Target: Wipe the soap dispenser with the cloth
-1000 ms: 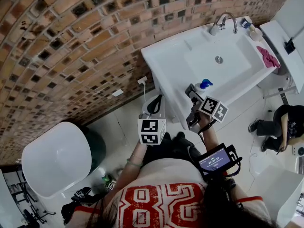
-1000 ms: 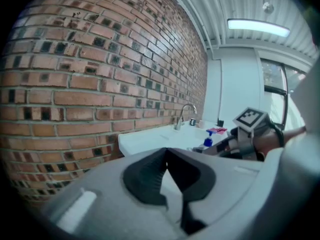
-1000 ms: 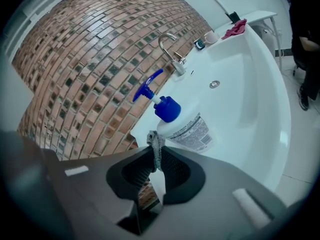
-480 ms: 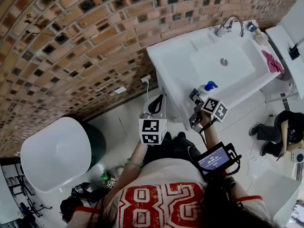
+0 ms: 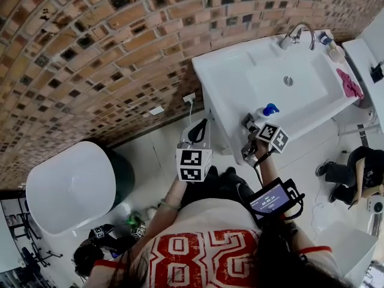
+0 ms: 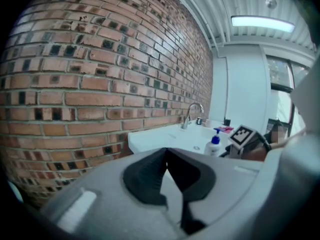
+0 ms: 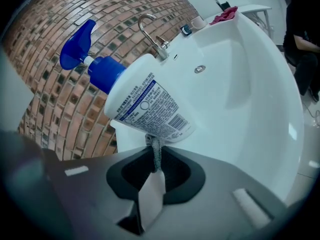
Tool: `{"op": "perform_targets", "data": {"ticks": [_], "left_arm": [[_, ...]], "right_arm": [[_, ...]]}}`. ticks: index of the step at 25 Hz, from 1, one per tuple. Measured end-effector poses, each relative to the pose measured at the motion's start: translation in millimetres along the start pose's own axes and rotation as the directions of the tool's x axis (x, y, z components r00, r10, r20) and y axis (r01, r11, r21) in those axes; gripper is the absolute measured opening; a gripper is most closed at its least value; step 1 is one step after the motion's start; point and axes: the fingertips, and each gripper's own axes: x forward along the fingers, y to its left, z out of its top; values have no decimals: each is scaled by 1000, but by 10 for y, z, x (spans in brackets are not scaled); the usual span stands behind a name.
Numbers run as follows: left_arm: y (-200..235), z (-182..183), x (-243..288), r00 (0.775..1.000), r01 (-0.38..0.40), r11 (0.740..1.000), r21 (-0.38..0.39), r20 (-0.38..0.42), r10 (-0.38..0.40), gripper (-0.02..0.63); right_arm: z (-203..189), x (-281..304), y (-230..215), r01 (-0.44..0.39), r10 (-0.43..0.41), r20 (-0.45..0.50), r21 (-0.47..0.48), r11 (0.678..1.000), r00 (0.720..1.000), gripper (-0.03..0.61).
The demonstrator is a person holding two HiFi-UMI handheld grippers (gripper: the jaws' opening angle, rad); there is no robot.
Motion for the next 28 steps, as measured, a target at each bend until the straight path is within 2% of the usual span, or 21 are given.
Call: {"op": "perform_targets", "data": {"ticks": [5, 11, 17, 23, 28], "left_arm": [[-75, 9, 32, 1000, 17, 1000, 10, -3, -17, 3], [-344, 16, 131, 996, 87, 996, 31, -7, -87, 3], [-626, 38, 185, 988, 152, 987, 57, -6, -152, 3], [-726, 125, 216, 986, 164, 984, 75, 11, -165, 3], [-770, 130, 188, 987, 158, 984, 85, 13, -159, 3]], "right_arm": [[-1, -170, 321, -108, 109, 17, -67, 992, 994, 48], [29, -491, 780, -203, 225, 56, -261, 944, 973, 48], [193, -813, 941, -212, 269, 132, -334, 918, 954, 48], [370, -1017, 1012, -200, 288, 184, -388, 900, 940, 48], [359, -1105, 1039, -207, 304, 191, -407, 890, 933, 48]]}}
